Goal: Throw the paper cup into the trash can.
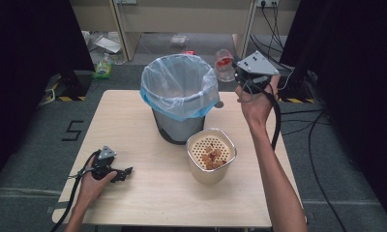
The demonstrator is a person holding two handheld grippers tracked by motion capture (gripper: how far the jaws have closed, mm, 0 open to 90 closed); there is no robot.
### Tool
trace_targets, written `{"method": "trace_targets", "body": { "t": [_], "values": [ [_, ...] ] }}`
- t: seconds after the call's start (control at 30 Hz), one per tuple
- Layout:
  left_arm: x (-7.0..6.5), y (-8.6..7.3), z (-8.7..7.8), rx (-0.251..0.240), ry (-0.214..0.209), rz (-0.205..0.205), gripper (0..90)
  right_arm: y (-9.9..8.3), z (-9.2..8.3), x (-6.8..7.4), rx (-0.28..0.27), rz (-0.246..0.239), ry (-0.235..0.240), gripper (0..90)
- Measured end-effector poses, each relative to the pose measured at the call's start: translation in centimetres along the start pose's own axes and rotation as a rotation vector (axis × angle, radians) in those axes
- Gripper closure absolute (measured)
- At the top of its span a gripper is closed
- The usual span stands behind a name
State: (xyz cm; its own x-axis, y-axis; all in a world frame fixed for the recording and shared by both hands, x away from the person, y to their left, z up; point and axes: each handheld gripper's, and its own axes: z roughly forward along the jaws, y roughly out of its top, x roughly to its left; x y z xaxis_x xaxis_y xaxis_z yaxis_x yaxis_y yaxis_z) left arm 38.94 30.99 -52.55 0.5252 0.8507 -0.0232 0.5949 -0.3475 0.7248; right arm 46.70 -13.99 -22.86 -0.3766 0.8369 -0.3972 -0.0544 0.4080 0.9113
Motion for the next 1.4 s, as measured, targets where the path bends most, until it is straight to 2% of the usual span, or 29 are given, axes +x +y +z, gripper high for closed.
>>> {"method": "trace_targets", "body": {
  "t": [0.1, 0.2, 0.23, 0.33, 0.37, 0.4, 0.43, 0.63, 0.67, 0.7, 0.73, 0.77, 0.8, 0.83, 0.87, 0.97, 1.07, 1.13, 1.2, 1.4],
  "values": [
    [0.0, 0.0, 0.0, 0.000, 0.000, 0.000, 0.0, 0.6, 0.7, 0.3, 0.002, 0.010, 0.023, 87.7],
    [0.0, 0.0, 0.0, 0.000, 0.000, 0.000, 0.0, 1.6, 2.1, 1.3, 0.015, 0.016, 0.073, 87.7],
    [0.0, 0.0, 0.0, 0.000, 0.000, 0.000, 0.0, 1.6, 2.1, 1.3, 0.015, 0.016, 0.073, 87.7],
    [0.0, 0.0, 0.0, 0.000, 0.000, 0.000, 0.0, 2.0, 3.3, 2.2, 0.033, 0.023, 0.126, 87.6],
    [0.0, 0.0, 0.0, 0.000, 0.000, 0.000, 0.0, 2.1, 4.0, 2.8, 0.038, 0.007, 0.153, 87.5],
    [0.0, 0.0, 0.0, 0.000, 0.000, 0.000, 0.0, 2.1, 4.0, 2.8, 0.038, 0.007, 0.153, 87.5],
    [0.0, 0.0, 0.0, 0.000, 0.000, 0.000, 0.0, 2.2, 4.7, 3.3, 0.046, 0.004, 0.187, 87.4],
    [0.0, 0.0, 0.0, 0.000, 0.000, 0.000, 0.0, 2.0, 6.3, 4.4, 0.052, 0.020, 0.233, 87.0],
    [0.0, 0.0, 0.0, 0.000, 0.000, 0.000, 0.0, 2.0, 6.8, 4.8, 0.065, 0.019, 0.235, 83.0],
    [0.0, 0.0, 0.0, 0.000, 0.000, 0.000, 0.0, 2.0, 6.8, 4.8, 0.065, 0.019, 0.235, 83.0],
    [0.0, 0.0, 0.0, 0.000, 0.000, 0.000, 0.0, 1.9, 7.4, 4.9, 0.087, 0.064, 0.243, 72.6],
    [0.0, 0.0, 0.0, 0.000, 0.000, 0.000, 0.0, 1.9, 7.4, 4.9, 0.087, 0.064, 0.243, 72.6],
    [0.0, 0.0, 0.0, 0.000, 0.000, 0.000, 0.0, 2.0, 7.6, 4.8, 0.077, 0.063, 0.221, 66.4],
    [0.0, 0.0, 0.0, 0.000, 0.000, 0.000, 0.0, 2.0, 7.6, 4.8, 0.077, 0.063, 0.221, 66.4],
    [0.0, 0.0, 0.0, 0.000, 0.000, 0.000, 0.0, 2.0, 7.5, 4.5, 0.059, 0.086, 0.222, 64.7],
    [0.0, 0.0, 0.0, 0.000, 0.000, 0.000, 0.0, 2.0, 7.2, 4.1, 0.064, 0.083, 0.221, 62.5],
    [0.0, 0.0, 0.0, 0.000, 0.000, 0.000, 0.0, 1.7, 6.4, 3.3, 0.086, 0.079, 0.212, 61.8],
    [0.0, 0.0, 0.0, 0.000, 0.000, 0.000, 0.0, 1.4, 5.7, 2.7, 0.094, 0.097, 0.207, 59.6],
    [0.0, 0.0, 0.0, 0.000, 0.000, 0.000, 0.0, 0.7, 4.5, 1.9, 0.128, 0.090, 0.203, 58.0],
    [0.0, 0.0, 0.0, 0.000, 0.000, 0.000, 0.0, -0.6, 2.5, 0.3, 0.154, 0.104, 0.184, 55.3]
  ]
}}
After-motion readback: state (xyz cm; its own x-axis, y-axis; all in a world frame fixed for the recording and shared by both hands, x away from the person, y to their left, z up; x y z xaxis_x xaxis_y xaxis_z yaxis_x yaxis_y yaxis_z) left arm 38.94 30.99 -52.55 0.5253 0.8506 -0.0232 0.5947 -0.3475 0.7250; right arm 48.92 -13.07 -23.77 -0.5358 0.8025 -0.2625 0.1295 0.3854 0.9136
